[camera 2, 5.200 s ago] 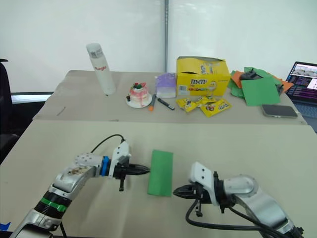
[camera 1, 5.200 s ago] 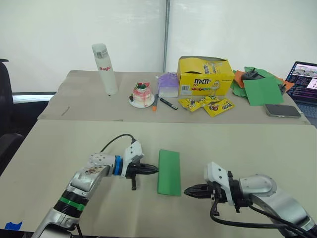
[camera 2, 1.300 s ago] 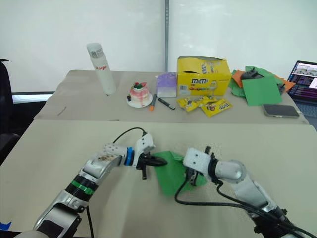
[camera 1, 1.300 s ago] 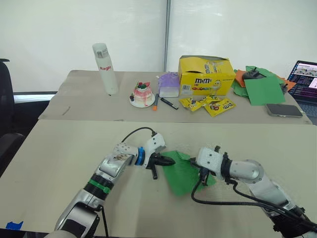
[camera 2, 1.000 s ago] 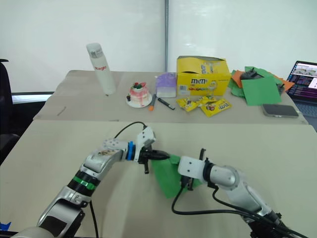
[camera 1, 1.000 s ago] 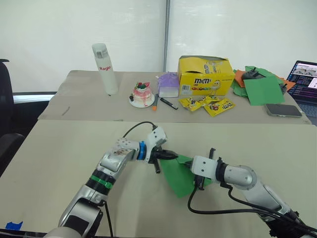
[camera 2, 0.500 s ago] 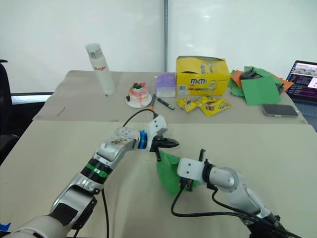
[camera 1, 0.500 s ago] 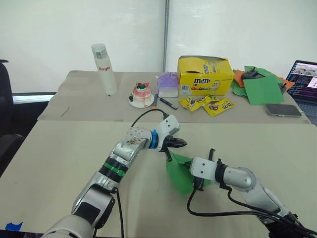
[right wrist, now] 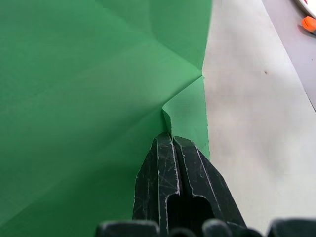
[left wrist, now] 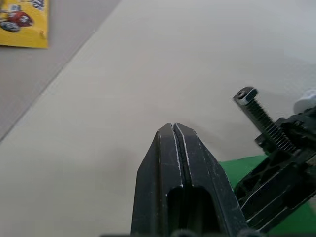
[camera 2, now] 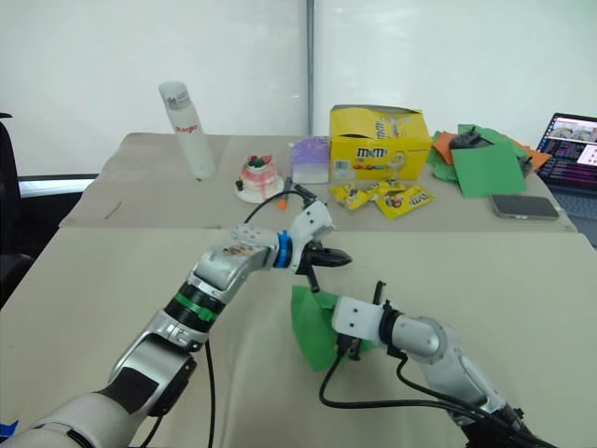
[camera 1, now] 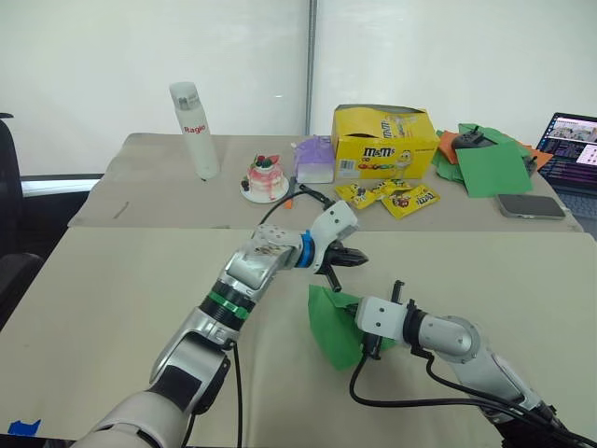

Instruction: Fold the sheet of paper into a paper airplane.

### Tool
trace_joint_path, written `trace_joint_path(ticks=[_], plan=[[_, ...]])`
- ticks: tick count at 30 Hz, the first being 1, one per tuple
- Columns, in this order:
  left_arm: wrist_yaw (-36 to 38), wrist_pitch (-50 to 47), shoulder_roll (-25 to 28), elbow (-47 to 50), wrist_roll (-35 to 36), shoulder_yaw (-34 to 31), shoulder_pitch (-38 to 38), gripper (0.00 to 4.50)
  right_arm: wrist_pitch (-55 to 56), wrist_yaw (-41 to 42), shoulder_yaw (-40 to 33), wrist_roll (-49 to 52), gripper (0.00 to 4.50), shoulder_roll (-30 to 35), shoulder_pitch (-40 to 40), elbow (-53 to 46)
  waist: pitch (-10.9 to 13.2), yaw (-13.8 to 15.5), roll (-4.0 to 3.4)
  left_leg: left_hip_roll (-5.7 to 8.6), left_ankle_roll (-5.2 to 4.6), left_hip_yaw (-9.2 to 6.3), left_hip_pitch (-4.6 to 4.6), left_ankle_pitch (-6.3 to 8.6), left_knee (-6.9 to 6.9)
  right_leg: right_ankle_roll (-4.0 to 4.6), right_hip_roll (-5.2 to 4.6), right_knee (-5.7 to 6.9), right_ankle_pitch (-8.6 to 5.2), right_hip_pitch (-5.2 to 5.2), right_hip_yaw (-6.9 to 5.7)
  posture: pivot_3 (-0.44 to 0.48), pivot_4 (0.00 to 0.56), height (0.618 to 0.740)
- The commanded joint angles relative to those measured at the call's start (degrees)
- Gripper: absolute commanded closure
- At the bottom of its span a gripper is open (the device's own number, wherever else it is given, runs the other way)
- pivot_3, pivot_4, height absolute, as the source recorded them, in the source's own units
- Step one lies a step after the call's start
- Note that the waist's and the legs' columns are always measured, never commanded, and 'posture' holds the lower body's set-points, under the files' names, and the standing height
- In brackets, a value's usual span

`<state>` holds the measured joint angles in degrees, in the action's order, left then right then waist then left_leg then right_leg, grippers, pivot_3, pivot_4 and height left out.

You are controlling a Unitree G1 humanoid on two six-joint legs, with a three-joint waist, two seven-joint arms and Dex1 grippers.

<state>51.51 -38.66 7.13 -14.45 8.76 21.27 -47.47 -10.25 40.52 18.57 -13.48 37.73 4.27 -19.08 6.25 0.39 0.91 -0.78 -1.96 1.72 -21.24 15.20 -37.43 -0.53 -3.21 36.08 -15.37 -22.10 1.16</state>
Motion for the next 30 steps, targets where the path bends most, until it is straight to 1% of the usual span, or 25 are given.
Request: trace_joint_path(ticks=[1,7,10,14,21,24,27,29,30], plan=[[-0.88,3.51,1.31,-0.27,-3.3,2.39,0.29,4.5,-0.77,0.74,0.96,-0.53,4.48,-0.32,-1.04,-0.04,0.0,-0.08,-0.01,0.0,0.0,0.01,0.01,0.0,0.0,0.0,0.0,0.0,0.0,0.0,0.02,0.0,0.15,0.738],[-0.87,0.85,0.98,1.76,-1.37,2.94,8.54,4.5,-0.74,0.79,0.75,-0.74,4.48,-0.29,-1.42,-0.02,-0.06,-0.08,-0.11,-0.03,0.0,0.02,0.05,0.0,0.08,0.03,0.03,0.02,-0.04,-0.04,0.12,0.0,0.15,0.738],[-1.22,0.54,1.44,2.66,-1.82,3.22,10.4,4.5,-0.77,0.89,0.6,-0.81,4.48,-0.36,-1.54,-0.07,-0.03,0.14,0.02,-0.03,0.0,0.01,0.05,0.0,0.07,0.03,0.01,0.03,-0.03,-0.02,0.12,0.0,0.15,0.738],[-2.54,1.54,2.11,1.95,-2.72,3.79,13.59,4.5,-1.09,1.06,0.45,-0.81,4.48,-0.59,-1.69,0.03,-0.06,0.17,0.0,-0.02,0.0,0.02,0.1,0.0,0.03,0.03,0.0,0.03,-0.03,0.06,0.15,0.0,0.15,0.738],[-2.71,2.46,2.86,1.72,-3.27,4.62,15.06,4.5,-0.68,0.57,0.36,-1.76,4.48,-0.4,-1.7,-0.1,-0.13,0.2,0.03,-0.03,0.0,0.0,0.1,0.0,0.04,0.03,0.01,0.03,-0.03,0.07,0.14,0.0,0.15,0.738],[-2.56,2.94,3.05,0.86,-3.34,4.93,15.57,4.5,-0.48,1.0,-1.47,0.75,4.48,-0.29,-3.65,-1.71,-0.14,0.29,0.03,-0.02,0.0,0.0,0.09,0.0,0.04,0.03,0.01,0.03,-0.03,0.07,0.14,0.0,0.15,0.738],[-2.43,3.42,3.02,0.36,-3.48,5.27,15.78,4.5,1.16,1.29,-5.4,4.2,3.55,0.61,-6.37,-5.11,-0.14,0.45,0.03,-0.01,0.0,-0.04,0.07,0.0,0.04,0.02,0.0,0.0,-0.04,0.09,0.14,0.0,0.15,0.738],[-2.35,3.71,3.02,0.02,-3.63,5.43,15.71,4.5,-1.49,2.4,-8.59,8.73,2.91,0.25,-7.97,-8.06,-0.14,0.32,0.05,-0.01,0.0,-0.02,0.07,0.0,0.04,0.02,0.0,0.0,-0.04,0.1,0.17,0.0,0.15,0.738],[-2.34,3.85,3.02,-0.13,-3.7,5.49,15.64,4.5,-1.55,2.45,-10.21,9.69,2.91,0.55,-8.47,-8.89,-0.11,0.29,0.08,-0.01,0.0,-0.02,0.07,0.0,0.04,0.02,-0.01,0.0,-0.04,0.1,0.18,0.0,0.15,0.738]])
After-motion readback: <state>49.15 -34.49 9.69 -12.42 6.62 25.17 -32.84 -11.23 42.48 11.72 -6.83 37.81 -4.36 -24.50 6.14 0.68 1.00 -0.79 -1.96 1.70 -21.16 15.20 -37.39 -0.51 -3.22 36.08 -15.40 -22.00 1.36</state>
